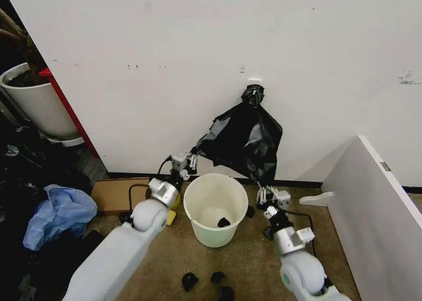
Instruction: Place the garbage bag over the trash bin.
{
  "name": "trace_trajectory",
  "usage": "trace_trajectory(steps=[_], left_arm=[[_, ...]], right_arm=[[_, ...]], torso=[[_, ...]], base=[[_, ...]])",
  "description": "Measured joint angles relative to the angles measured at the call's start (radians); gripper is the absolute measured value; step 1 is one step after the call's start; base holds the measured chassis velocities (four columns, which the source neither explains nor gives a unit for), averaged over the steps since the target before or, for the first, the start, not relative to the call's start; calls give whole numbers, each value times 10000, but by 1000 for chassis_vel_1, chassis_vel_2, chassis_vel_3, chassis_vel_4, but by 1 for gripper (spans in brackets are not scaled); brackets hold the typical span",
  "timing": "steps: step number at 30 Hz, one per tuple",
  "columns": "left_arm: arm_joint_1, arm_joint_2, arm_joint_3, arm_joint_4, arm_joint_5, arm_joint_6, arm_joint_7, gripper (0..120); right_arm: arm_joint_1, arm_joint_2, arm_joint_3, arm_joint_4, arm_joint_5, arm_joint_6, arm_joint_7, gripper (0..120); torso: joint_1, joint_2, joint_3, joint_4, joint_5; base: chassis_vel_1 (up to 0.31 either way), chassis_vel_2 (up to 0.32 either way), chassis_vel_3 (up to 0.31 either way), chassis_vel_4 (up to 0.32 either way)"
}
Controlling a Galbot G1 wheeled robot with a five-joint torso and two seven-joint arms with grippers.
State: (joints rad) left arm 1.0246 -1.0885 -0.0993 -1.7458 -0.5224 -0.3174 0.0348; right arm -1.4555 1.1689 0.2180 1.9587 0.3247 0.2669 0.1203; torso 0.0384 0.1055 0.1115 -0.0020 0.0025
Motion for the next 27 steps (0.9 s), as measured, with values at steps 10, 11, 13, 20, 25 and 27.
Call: trace_trajectory(steps=[10, 11, 13, 20, 25, 27], left_arm=[[2318, 451, -775, -2194, 324, -109, -219, 0], [2558, 439, -1057, -2410, 330, -226, -221, 0], [2690, 402, -1261, -2554, 323, -299, -222, 0], [3016, 386, -2111, -3408, 12, -371, -155, 0], [3267, 720, -2902, -4383, -508, -302, 130, 0], [3290, 746, -2936, -4416, -516, -290, 141, 0]], right_arm=[[-1854, -445, -222, 2135, 186, -27, -244, 0], [-1950, -449, -231, 2327, 369, 186, -583, 0], [-1920, -436, -208, 2389, 479, 392, -896, 0], [-1215, -615, 11, 2385, 1557, 720, -2225, 0], [-724, -1056, 204, 2472, 2821, 476, -3200, 0], [-710, -1090, 197, 2482, 2866, 425, -3179, 0]], torso=[[-1, 0, -1, -1, -1], [-1, 0, 0, -2, 0], [-1, 0, 0, 0, -1], [0, 0, 2, 1, 1], [0, 0, 2, 0, 4], [0, 0, 2, 0, 4]], base=[[0, 0, 0, 0], [0, 0, 0, 0], [0, 0, 0, 0], [0, 0, 0, 0], [0, 0, 0, 0], [0, 0, 0, 0]])
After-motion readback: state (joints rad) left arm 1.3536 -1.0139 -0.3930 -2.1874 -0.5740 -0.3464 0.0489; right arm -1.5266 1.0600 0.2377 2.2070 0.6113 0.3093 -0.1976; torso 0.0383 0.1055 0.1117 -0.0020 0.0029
